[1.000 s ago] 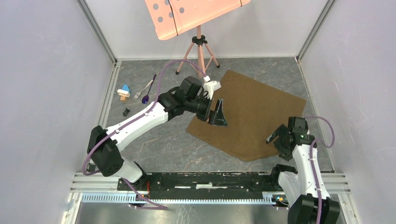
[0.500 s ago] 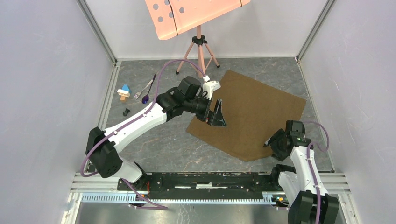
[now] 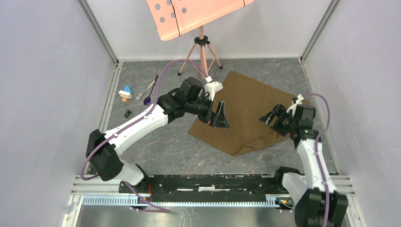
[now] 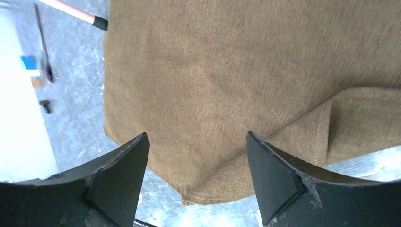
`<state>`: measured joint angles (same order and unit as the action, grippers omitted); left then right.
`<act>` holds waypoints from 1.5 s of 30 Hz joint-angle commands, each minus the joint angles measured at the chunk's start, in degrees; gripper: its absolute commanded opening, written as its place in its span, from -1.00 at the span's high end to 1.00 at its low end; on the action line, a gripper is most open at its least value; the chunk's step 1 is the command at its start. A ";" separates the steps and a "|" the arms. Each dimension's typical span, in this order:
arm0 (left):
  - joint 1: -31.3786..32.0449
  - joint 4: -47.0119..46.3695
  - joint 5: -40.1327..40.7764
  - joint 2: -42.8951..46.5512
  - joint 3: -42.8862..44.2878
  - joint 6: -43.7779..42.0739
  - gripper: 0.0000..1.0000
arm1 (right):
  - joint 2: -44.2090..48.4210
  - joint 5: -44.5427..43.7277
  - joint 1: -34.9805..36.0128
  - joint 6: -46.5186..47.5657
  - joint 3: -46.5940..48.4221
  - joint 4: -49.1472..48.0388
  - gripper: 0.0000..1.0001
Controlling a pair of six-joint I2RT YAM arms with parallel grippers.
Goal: Fold the napkin into a case and place the utensils inside
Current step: Flatten out the crumpled napkin at the center of the board.
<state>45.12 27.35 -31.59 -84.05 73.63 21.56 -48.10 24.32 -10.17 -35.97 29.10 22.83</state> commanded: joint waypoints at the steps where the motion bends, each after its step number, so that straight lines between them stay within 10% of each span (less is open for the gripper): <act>1: 0.01 -0.83 0.11 2.40 -0.11 -2.61 -1.00 | -8.52 -1.67 0.81 16.40 12.64 14.25 -0.64; 6: -0.10 -0.51 0.40 2.72 0.12 -3.06 -1.00 | -5.29 -10.56 0.77 16.92 13.11 24.99 -0.67; 29: -0.12 -0.08 0.48 3.08 -0.01 -4.07 -1.00 | -12.58 -16.20 -1.36 23.87 1.22 2.74 -0.79; 45: -0.30 -0.05 0.23 1.96 -0.12 -4.25 -1.00 | -10.64 3.89 -1.34 19.46 9.64 26.97 0.22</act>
<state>45.08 27.73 -30.59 -82.70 73.63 20.23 -59.61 23.86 -11.38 -13.85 34.50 43.05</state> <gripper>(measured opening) 0.996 0.478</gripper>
